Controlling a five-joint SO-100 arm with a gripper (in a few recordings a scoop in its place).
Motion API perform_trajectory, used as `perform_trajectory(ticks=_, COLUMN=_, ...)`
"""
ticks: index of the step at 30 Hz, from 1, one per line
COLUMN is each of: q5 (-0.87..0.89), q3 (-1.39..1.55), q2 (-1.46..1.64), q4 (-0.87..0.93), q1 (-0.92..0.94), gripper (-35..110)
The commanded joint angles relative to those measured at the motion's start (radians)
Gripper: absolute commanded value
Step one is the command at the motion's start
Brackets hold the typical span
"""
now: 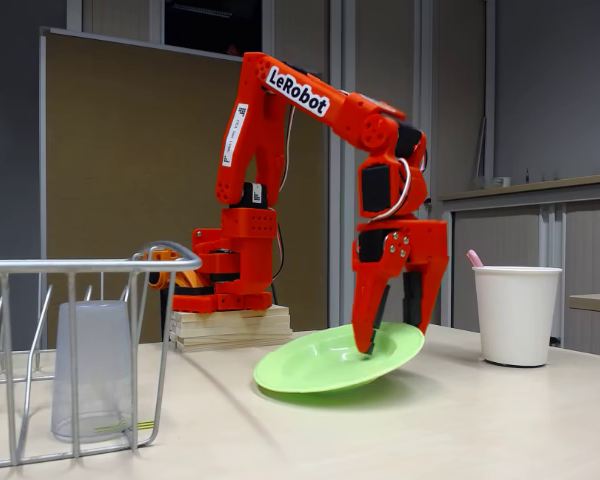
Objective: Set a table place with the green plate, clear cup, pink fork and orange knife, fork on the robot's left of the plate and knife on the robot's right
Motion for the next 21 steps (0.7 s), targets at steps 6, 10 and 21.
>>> perform_trajectory(ticks=6, q5=-0.002, q3=0.023, q2=-0.023, q4=-0.057, q1=-0.011, gripper=24)
perform_trajectory(ticks=10, q5=0.0, q3=0.018, q2=-0.035, q4=-0.094, q1=-0.02, gripper=24)
perform_trajectory(ticks=21, q5=0.002, q3=0.009, q2=-0.029, q4=-0.121, q1=-0.028, gripper=41)
